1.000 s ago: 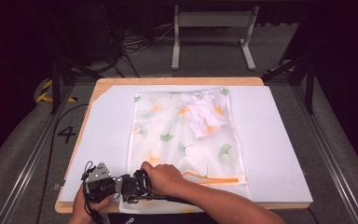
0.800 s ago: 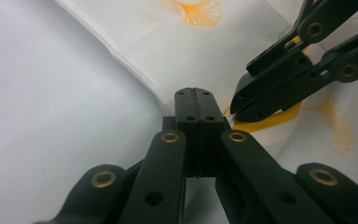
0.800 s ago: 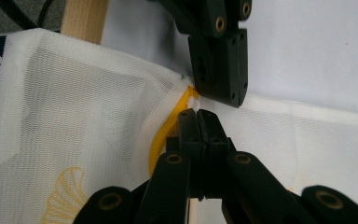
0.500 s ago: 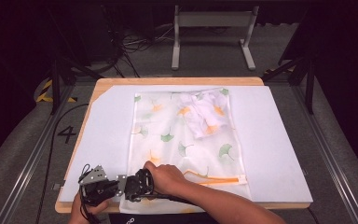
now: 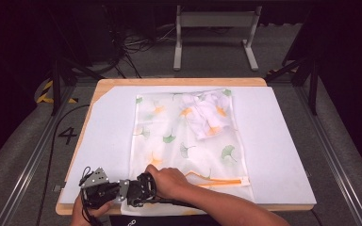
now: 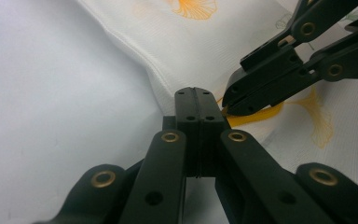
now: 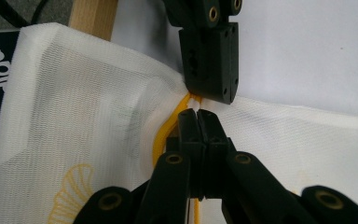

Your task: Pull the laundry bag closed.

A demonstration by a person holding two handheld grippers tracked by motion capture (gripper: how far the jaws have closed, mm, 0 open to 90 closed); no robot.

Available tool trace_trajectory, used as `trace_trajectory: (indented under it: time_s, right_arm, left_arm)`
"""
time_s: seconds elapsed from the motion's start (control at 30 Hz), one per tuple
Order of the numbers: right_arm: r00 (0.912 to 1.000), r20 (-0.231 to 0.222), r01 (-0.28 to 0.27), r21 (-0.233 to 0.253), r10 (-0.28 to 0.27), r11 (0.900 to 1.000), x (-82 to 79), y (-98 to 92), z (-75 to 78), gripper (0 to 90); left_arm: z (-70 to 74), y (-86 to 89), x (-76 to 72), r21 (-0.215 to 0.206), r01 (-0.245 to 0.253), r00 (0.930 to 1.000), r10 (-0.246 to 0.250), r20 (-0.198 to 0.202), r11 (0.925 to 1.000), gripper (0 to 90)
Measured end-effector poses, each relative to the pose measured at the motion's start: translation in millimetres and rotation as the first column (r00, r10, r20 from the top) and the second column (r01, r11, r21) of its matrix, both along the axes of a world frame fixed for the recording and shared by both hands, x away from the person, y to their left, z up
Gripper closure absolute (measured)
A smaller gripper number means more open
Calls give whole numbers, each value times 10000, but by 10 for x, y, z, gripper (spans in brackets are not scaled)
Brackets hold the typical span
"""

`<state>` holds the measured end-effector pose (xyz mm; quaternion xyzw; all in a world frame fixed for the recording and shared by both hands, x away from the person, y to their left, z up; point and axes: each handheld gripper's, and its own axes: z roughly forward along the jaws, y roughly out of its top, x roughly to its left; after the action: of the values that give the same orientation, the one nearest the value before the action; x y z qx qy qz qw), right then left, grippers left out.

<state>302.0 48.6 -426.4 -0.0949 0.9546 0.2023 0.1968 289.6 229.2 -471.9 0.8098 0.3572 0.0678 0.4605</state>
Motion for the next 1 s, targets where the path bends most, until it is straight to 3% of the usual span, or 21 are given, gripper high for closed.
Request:
trace_trajectory:
  time_s: [0.17,0.23,0.37,0.6,1.0]
  right_arm:
    - [10000,-46,43,-301,-45,9995,2,30,32,894]
    - [9997,-226,26,-840,-45,9965,27,75,20,888]
    - [9989,-341,265,-1256,-310,9917,55,126,30,883]
    - [9989,5,469,-2072,-479,9772,49,191,18,882]
    - [9991,181,399,-1628,-375,9859,3,136,70,890]
  left_arm:
    - [1,-9,-5,32,-10,10000,10,14,10000,900]
    - [-7,-2,-4,-99,-42,10000,41,-54,9999,900]
    - [-5,1,5,-86,39,10000,-39,-33,10000,900]
    - [-13,17,12,-193,48,9999,-50,-97,9998,900]
    - [13,-18,-1,146,2,10000,-2,1,9999,900]
